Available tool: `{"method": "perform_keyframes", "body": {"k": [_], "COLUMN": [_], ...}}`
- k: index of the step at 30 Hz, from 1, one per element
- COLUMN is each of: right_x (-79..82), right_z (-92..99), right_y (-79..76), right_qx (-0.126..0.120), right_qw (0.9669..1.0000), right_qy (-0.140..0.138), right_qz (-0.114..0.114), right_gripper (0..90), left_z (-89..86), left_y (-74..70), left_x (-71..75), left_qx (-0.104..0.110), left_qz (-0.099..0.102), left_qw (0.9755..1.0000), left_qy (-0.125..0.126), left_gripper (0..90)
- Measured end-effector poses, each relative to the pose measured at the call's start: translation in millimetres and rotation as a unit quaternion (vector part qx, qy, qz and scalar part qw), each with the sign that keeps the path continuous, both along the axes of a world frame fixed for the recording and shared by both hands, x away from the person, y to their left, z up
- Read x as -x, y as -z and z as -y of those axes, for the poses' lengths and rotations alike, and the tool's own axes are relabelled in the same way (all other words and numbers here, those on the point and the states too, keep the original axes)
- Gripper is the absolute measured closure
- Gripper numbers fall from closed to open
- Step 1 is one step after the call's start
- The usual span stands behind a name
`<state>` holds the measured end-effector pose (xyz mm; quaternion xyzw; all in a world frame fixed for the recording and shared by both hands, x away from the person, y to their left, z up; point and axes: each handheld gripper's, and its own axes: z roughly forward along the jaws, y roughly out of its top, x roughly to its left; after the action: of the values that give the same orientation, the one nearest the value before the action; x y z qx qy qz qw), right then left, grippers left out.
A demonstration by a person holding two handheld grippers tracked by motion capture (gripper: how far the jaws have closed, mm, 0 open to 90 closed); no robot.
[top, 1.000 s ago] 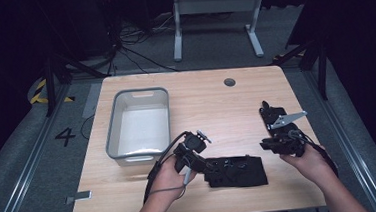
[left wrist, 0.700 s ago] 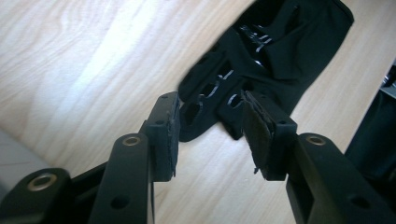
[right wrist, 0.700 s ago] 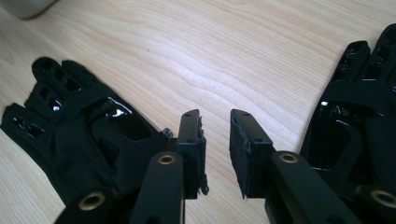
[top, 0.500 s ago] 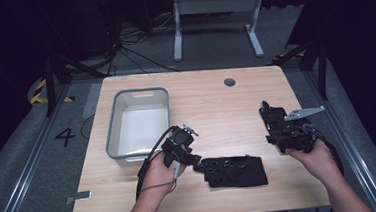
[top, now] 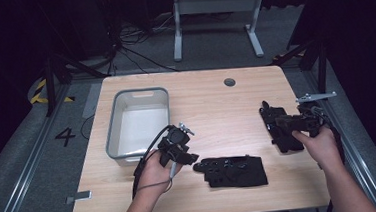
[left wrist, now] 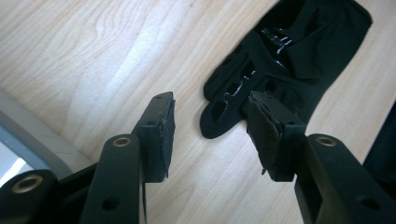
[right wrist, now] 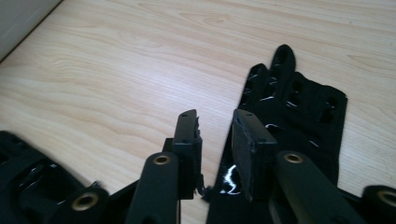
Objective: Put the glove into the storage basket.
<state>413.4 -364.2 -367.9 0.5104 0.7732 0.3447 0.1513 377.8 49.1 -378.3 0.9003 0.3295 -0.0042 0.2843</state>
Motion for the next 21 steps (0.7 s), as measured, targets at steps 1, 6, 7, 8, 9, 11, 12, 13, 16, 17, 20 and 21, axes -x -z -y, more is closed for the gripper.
{"method": "perform_keyframes", "body": {"k": [1, 6, 7, 8, 9, 11, 12, 13, 16, 17, 20, 21], "right_x": [-2.7, -9.3, -10.4, -10.4, -13.1, -15.4, -15.4, -17.6, -19.6, -20.4, -21.8, -23.4], "right_z": [2.7, 8.3, 9.3, 9.3, 11.6, 14.1, 14.1, 18.4, 23.7, 29.1, 33.7, 38.0], "right_y": [2.0, 10.0, 11.6, 11.6, 15.5, 20.6, 20.6, 25.9, 31.2, 35.3, 37.8, 40.6], "right_qx": [-0.004, -0.012, -0.009, -0.009, 0.002, 0.01, 0.01, 0.014, 0.01, 0.009, 0.016, 0.024], "right_qw": [1.0, 0.9999, 0.9998, 0.9998, 0.9995, 0.9989, 0.9989, 0.9985, 0.9979, 0.997, 0.9957, 0.9943], "right_qy": [0.004, 0.011, 0.017, 0.017, 0.031, 0.045, 0.045, 0.051, 0.061, 0.074, 0.087, 0.1], "right_qz": [-0.003, -0.001, 0.0, 0.0, -0.003, -0.009, -0.009, -0.011, -0.019, -0.022, -0.026, -0.029], "right_gripper": [70.1, 70.0, 69.7, 69.7, 69.0, 69.0, 69.0, 69.5, 69.7, 70.5, 70.8, 70.8], "left_z": [-0.1, -0.8, -1.1, -1.1, -1.9, -2.5, -2.5, -3.0, -3.1, -3.4, -3.7, -3.9], "left_y": [0.0, 0.2, 0.1, 0.1, 0.3, 0.6, 0.6, 0.8, 1.0, 1.4, 1.7, 1.9], "left_x": [0.1, 1.2, 1.3, 1.3, 1.5, 1.2, 1.2, 1.0, 1.1, 1.6, 2.1, 2.2], "left_qx": [0.005, 0.01, 0.01, 0.01, 0.009, 0.007, 0.007, 0.009, 0.007, 0.007, 0.006, 0.006], "left_qz": [-0.003, -0.008, -0.007, -0.007, -0.007, -0.008, -0.008, -0.008, -0.008, -0.009, -0.008, -0.009], "left_qw": [1.0, 0.9999, 0.9999, 0.9999, 0.9999, 0.9999, 0.9999, 0.9999, 0.9999, 0.9999, 0.9999, 0.9999], "left_qy": [0.002, 0.005, 0.005, 0.005, 0.003, 0.002, 0.002, 0.0, 0.0, 0.001, 0.001, 0.001], "left_gripper": [51.6, 51.2, 51.2, 51.1, 50.9, 50.9, 50.9, 50.7, 50.6, 50.6, 50.3, 50.2]}}
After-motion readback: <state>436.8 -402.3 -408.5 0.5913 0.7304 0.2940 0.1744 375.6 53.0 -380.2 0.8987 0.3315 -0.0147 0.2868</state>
